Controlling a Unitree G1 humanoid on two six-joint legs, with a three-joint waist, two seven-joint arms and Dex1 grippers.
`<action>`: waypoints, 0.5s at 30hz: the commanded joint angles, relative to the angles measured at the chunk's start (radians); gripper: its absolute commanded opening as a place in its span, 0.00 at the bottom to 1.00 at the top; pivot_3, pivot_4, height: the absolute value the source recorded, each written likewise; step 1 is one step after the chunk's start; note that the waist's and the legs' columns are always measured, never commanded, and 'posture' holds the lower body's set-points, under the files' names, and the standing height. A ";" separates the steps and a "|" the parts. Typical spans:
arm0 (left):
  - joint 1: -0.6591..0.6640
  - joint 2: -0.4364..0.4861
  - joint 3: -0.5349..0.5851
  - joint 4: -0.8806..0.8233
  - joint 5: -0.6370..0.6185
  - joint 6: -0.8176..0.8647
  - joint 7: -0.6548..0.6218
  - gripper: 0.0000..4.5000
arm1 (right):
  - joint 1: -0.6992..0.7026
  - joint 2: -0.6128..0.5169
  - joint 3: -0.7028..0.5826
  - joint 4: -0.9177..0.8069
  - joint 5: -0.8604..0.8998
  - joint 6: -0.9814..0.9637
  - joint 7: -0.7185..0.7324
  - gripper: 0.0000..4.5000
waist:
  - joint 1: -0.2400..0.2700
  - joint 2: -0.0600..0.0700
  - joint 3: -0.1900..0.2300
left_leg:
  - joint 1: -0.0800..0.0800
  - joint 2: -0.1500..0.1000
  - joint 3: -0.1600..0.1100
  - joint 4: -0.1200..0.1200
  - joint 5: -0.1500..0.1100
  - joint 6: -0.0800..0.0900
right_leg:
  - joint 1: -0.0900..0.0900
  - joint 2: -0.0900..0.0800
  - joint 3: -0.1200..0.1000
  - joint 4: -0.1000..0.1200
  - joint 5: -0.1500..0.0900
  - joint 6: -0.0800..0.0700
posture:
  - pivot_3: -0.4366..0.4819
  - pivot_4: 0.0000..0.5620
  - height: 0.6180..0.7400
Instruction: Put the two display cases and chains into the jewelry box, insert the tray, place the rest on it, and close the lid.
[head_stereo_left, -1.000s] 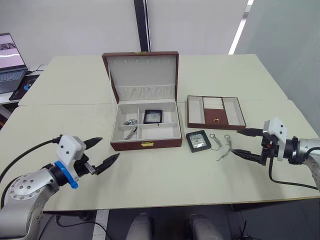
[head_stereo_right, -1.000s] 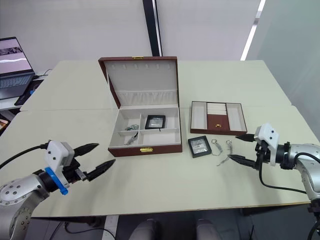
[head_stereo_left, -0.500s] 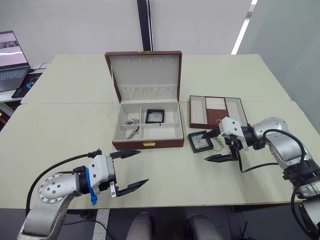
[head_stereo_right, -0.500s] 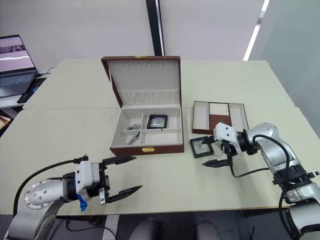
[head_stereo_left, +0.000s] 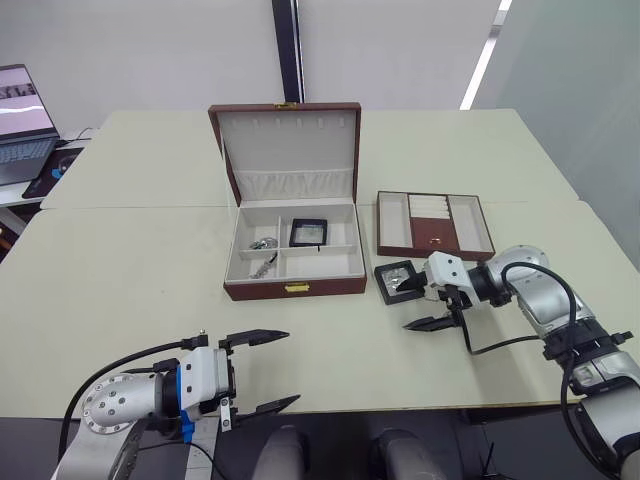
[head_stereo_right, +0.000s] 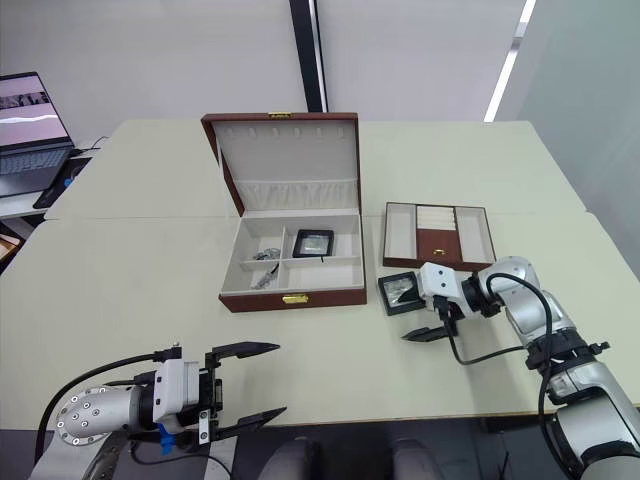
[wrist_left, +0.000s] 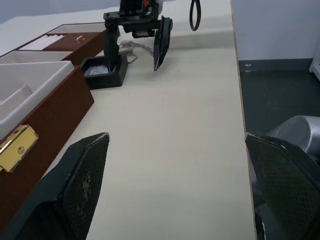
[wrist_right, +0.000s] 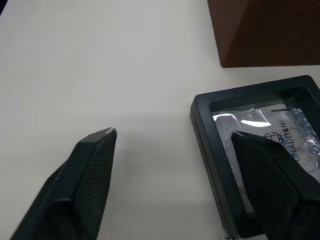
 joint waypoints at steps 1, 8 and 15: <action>-0.006 -0.011 -0.013 -0.009 -0.006 -0.012 0.016 1.00 | -0.008 -0.003 -0.021 0.005 -0.015 -0.037 -0.006 0.56 | 0.000 0.000 0.000 | 0.000 0.000 0.000 0.000 0.000 0.000 | 0.000 0.000 0.000 0.000 0.000 0.000 | 0.48 0.27 1.00; -0.013 -0.014 -0.025 0.004 -0.003 -0.012 0.027 1.00 | -0.013 0.002 -0.029 0.028 -0.019 -0.064 -0.015 0.18 | 0.000 0.000 0.000 | 0.000 0.000 0.000 0.000 0.000 0.000 | 0.000 0.000 0.000 0.000 0.000 0.000 | 0.48 0.27 1.00; -0.028 -0.021 -0.026 0.011 -0.011 0.009 0.057 1.00 | -0.027 0.008 -0.043 0.026 -0.005 -0.041 -0.014 0.00 | 0.000 0.000 0.000 | 0.000 0.000 0.000 0.000 0.000 0.000 | 0.000 0.000 0.000 0.000 0.000 0.000 | 0.48 0.27 1.00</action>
